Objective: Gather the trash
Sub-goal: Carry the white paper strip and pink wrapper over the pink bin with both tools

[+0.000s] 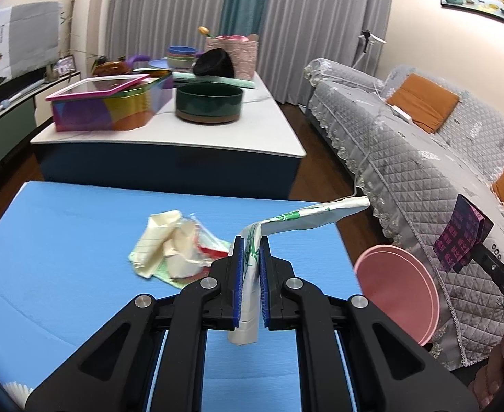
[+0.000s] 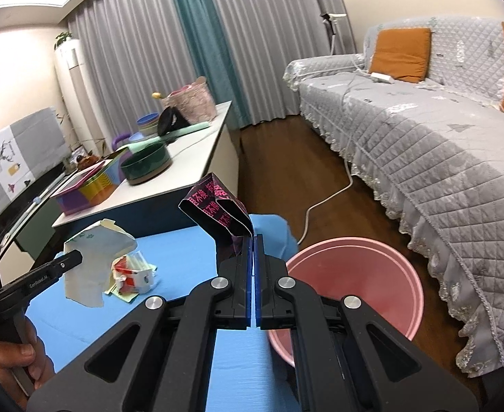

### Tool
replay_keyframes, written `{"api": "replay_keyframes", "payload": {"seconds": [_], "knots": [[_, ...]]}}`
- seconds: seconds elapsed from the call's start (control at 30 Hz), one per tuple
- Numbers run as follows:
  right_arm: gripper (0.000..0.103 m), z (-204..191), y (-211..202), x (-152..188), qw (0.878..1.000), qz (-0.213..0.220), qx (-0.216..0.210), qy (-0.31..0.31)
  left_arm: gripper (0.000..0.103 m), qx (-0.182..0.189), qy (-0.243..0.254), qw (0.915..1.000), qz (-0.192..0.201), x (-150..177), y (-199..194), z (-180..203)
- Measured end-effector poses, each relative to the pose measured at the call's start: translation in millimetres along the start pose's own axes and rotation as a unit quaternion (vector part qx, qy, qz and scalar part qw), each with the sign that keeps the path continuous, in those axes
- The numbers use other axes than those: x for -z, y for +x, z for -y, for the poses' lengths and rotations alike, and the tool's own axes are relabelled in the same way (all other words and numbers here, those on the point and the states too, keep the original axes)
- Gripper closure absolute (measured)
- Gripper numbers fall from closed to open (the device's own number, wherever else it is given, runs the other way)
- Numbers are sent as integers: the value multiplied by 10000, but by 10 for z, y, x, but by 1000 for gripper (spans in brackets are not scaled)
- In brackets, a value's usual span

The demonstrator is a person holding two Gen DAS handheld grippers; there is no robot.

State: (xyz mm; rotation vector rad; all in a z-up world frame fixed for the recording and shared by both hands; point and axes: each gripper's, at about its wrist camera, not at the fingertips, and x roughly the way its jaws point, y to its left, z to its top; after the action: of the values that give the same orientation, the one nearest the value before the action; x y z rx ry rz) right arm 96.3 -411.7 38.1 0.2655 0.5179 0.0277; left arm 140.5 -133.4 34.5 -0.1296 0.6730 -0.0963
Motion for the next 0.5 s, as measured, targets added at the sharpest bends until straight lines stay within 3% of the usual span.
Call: {"api": "replay_keyframes", "payload": {"seconds": [0.5], "knots": [[102, 461, -4, -15, 9984, 5, 410, 391, 95, 375, 221, 9990, -72, -91, 182, 596]]}}
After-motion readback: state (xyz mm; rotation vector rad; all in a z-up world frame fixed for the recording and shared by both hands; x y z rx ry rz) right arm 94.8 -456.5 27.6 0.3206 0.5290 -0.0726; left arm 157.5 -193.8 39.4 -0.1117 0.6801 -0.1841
